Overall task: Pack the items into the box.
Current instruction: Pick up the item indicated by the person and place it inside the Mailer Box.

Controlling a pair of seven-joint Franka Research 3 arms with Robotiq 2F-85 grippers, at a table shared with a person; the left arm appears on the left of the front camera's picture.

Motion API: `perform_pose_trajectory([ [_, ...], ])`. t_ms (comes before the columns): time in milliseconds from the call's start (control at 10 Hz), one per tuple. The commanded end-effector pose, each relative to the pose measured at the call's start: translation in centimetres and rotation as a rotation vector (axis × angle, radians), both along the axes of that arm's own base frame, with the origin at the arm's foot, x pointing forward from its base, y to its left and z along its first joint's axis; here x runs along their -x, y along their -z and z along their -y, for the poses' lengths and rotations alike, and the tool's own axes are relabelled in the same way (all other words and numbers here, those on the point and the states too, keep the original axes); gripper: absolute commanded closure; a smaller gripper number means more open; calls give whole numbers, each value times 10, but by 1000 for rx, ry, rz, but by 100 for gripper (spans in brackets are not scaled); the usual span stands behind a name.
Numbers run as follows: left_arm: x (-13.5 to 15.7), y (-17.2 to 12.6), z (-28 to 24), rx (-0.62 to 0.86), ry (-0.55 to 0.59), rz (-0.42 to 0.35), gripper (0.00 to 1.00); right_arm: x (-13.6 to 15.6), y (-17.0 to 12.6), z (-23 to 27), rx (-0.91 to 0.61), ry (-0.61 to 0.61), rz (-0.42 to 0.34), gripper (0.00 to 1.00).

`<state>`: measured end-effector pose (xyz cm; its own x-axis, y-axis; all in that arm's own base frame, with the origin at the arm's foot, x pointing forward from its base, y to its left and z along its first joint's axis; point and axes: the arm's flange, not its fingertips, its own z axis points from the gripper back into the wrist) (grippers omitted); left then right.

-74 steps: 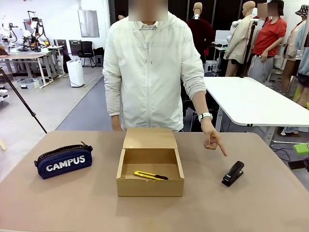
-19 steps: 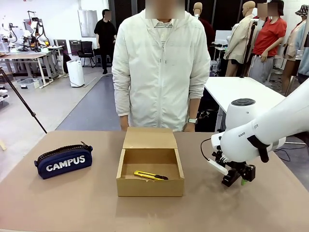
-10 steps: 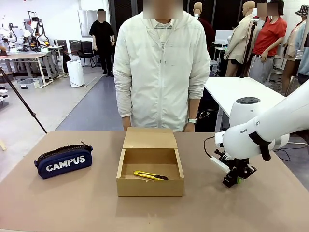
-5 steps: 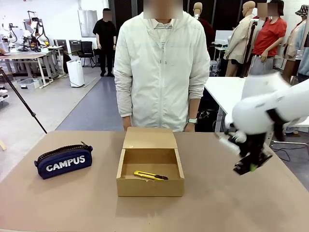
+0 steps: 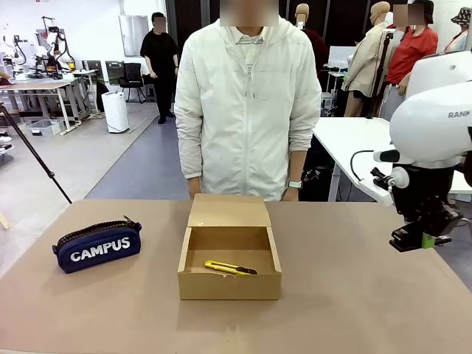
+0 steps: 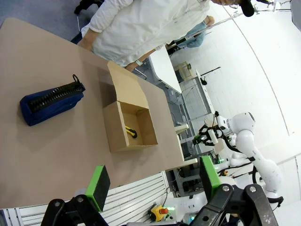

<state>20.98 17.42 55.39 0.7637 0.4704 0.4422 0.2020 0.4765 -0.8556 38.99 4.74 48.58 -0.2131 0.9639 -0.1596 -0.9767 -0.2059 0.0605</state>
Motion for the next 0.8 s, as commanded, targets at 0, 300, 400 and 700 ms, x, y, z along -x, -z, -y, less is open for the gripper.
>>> perform_pose_trajectory([
  [0,0,-1,0,6,4,25,0,-7,8,-5,7,-61,21,100],
  [300,0,-1,0,6,4,25,0,-28,-6,-40,-71,142,174,100],
  [400,0,-1,0,6,4,25,0,-57,-17,-87,-123,59,179,100],
  [700,0,-1,0,6,4,25,0,-127,-20,-220,-163,62,110,100],
])
